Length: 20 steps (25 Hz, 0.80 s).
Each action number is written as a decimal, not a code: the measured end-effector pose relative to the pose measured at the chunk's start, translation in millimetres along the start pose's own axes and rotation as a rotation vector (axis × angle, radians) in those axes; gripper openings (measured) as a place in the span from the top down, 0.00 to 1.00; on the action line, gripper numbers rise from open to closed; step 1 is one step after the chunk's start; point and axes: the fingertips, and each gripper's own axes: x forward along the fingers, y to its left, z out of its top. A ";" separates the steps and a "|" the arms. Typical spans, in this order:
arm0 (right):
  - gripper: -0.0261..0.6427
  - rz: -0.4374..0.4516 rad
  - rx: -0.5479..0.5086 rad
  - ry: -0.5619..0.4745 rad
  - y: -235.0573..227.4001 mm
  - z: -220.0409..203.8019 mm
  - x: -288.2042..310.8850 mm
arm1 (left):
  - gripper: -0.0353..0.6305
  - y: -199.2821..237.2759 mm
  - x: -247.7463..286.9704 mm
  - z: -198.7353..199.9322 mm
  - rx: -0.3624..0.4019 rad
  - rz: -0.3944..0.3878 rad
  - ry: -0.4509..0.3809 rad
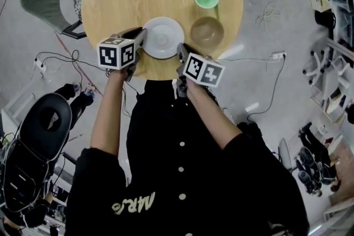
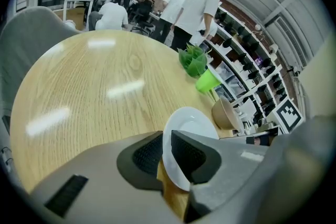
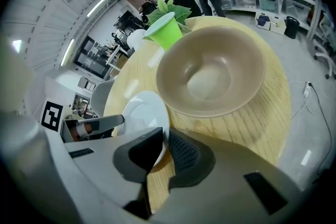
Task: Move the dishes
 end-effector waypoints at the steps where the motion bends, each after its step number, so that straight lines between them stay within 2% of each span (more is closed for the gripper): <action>1: 0.90 0.001 0.000 0.001 -0.2 -0.2 -0.2 | 0.87 -0.4 0.0 -0.2 0.002 -0.002 0.000; 6: 0.90 0.009 -0.002 -0.006 -7.1 0.6 2.3 | 0.87 1.0 5.0 -1.5 -0.002 -0.029 -0.010; 10: 0.82 0.028 -0.023 -0.034 -9.7 5.9 -7.2 | 0.81 6.7 -6.1 3.9 0.006 -0.013 -0.071; 13: 0.83 0.067 -0.085 -0.029 -9.0 3.2 -21.6 | 0.82 9.2 -26.2 16.3 0.034 0.020 -0.179; 15: 0.87 0.116 -0.112 -0.038 -3.5 4.1 -35.7 | 0.85 6.2 -43.9 28.4 0.076 0.040 -0.274; 18: 0.92 0.252 -0.081 -0.091 16.8 17.6 -68.3 | 0.93 -7.2 -75.6 45.6 0.123 0.053 -0.431; 20: 0.96 0.313 -0.065 -0.158 26.1 34.8 -91.3 | 0.94 -15.2 -94.2 50.7 0.143 0.081 -0.489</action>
